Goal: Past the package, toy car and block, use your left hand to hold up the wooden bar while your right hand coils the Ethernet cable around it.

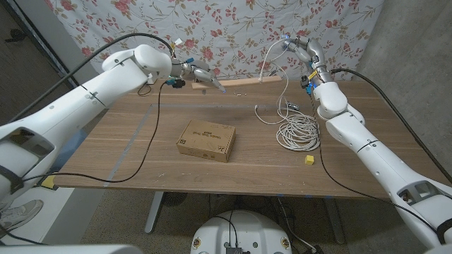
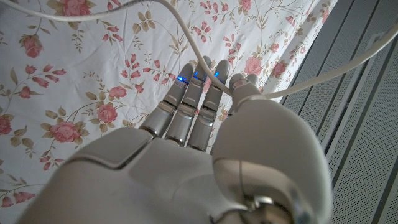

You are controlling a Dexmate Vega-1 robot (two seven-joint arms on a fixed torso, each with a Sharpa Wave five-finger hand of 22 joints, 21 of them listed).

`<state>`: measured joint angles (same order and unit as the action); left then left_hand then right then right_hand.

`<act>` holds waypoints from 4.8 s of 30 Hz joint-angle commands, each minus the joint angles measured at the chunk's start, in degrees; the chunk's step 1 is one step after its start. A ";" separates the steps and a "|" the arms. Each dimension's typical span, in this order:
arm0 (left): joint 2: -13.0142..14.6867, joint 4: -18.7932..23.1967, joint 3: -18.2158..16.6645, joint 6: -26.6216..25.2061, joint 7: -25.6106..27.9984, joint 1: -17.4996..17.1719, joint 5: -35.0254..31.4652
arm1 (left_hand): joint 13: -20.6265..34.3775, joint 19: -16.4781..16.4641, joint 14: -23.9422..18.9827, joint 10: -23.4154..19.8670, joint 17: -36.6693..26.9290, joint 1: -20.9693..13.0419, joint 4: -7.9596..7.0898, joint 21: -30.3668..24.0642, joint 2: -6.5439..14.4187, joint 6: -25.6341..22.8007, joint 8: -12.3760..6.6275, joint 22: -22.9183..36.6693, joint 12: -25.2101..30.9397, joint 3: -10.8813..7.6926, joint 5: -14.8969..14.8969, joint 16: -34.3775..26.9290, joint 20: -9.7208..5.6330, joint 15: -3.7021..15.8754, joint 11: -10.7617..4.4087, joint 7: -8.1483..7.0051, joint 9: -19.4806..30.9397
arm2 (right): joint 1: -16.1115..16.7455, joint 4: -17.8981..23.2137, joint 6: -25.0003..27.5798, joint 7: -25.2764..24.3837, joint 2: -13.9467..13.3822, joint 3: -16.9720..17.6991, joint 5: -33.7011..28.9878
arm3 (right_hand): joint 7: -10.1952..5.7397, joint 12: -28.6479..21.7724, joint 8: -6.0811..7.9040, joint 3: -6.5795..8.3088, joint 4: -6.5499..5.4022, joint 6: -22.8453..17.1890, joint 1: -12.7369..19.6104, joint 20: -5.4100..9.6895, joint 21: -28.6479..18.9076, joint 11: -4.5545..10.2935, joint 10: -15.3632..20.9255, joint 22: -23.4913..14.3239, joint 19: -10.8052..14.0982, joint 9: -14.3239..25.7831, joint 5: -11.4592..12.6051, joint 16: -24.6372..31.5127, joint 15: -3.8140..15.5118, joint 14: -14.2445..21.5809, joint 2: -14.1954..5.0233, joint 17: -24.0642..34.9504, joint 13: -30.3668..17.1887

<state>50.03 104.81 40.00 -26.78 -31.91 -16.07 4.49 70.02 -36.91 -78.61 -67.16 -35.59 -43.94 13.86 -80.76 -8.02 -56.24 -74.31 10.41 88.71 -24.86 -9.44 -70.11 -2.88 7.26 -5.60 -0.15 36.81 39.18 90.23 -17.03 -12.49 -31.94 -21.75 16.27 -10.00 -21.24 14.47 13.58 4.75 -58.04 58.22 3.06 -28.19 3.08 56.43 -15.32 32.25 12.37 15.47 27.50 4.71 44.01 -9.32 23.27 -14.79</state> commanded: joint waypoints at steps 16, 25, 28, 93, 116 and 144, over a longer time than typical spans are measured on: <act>-3.48 -1.51 -0.02 2.18 7.49 -1.21 -3.61 | -0.17 0.08 -0.10 -0.41 -0.02 16.21 -18.15 -0.63 15.67 -4.31 -1.33 0.04 -0.25 -18.31 -0.05 -0.08 -0.19 0.10 0.07 3.99 -0.16 | 1.84 9.37 1.47 9.85 -2.29 0.62 7.36 | 6.24 -0.59 0.53 -0.43 -0.22 -6.98 0.53 2.80 -1.61 0.01 0.66 -1.07 0.00 0.48 0.30 -0.31 7.49 1.70 -0.30 0.49 -0.68; -4.14 -0.66 -1.44 3.13 12.79 -3.33 -4.79 | -0.09 0.09 -0.18 -0.46 0.08 16.46 -18.21 -0.68 15.63 -4.25 -1.96 0.05 -0.31 -18.30 -0.08 -0.15 -0.20 0.05 -0.11 3.92 0.49 | 5.24 12.45 1.82 10.47 -4.38 2.30 9.19 | 6.65 -0.93 0.78 -0.65 -0.23 -7.55 0.74 2.26 -2.79 -0.33 1.54 -1.59 0.75 0.82 0.25 0.17 7.39 2.81 -0.36 1.05 -0.92; -4.20 -0.34 -1.94 3.29 14.05 -3.96 -4.93 | 0.14 0.08 -0.21 -0.37 0.49 16.53 -18.26 -0.66 15.66 -4.22 -1.99 0.03 -0.18 -18.32 -0.09 0.05 -0.21 0.02 0.00 3.93 0.50 | 6.77 12.86 1.90 10.10 -5.16 3.13 9.55 | 6.73 -0.98 0.82 -0.69 -0.20 -7.62 0.83 2.14 -3.07 -0.36 1.67 -1.73 0.84 0.91 0.21 0.30 7.37 3.05 -0.36 1.21 -0.99; -7.07 -2.66 -5.08 11.23 21.73 -6.43 -5.53 | 0.11 -0.27 -0.40 -0.82 0.67 17.43 -18.25 -0.83 15.64 -4.42 -2.90 0.02 -0.01 -18.72 -0.07 -1.06 -0.25 0.06 -0.11 3.95 0.00 | 12.67 -2.11 12.78 3.18 -0.69 0.73 19.93 | 10.47 -0.91 0.89 1.44 1.59 -10.32 3.41 -1.88 -10.82 -3.79 6.54 -1.94 5.28 1.47 -1.01 0.37 5.07 8.14 -0.53 3.57 0.90; -6.59 -4.15 -3.78 10.04 10.87 -3.19 1.67 | 0.36 -0.40 -0.09 -0.67 -0.12 17.62 -18.24 -0.86 15.74 -4.29 -3.03 0.02 0.31 -18.80 -0.07 -1.78 -0.26 0.16 0.02 3.92 -0.08 | -1.06 -19.73 6.55 3.08 4.24 -0.23 14.25 | 8.59 -0.56 0.24 0.23 -0.02 -7.71 1.79 1.88 -12.00 -1.53 3.57 -2.22 0.99 3.16 -1.87 -0.33 6.25 5.24 -0.70 5.82 -0.96; -5.77 -5.13 -0.21 5.79 2.50 -0.16 5.34 | -0.32 -0.36 -0.23 -0.88 0.99 17.42 -17.69 -1.19 15.88 -4.29 -3.35 0.05 -0.39 -19.18 -0.11 -1.34 -0.33 -0.03 0.27 4.10 -0.21 | -13.24 -37.69 0.75 8.27 10.62 -2.97 12.68 | 8.07 -0.93 0.42 -0.23 -0.75 -7.25 1.64 2.72 -14.11 -1.26 2.73 -2.37 -0.49 4.58 -1.66 -1.50 6.83 4.62 -0.57 6.70 -2.53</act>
<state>43.87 99.94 37.77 -19.08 -26.17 -17.81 8.90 69.72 -36.93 -78.61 -67.49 -34.76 -41.65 13.96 -81.59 -8.23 -56.18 -77.37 10.41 88.38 -25.62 -9.44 -71.67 -3.28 7.26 -5.49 -0.06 36.39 30.31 58.61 -13.30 -6.70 -23.48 -23.62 29.91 -7.86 -21.90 14.65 13.26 4.42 -58.97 59.91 3.07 -41.96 2.03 59.43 -17.43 32.04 16.65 13.75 26.17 6.16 48.89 -9.98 29.84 -17.13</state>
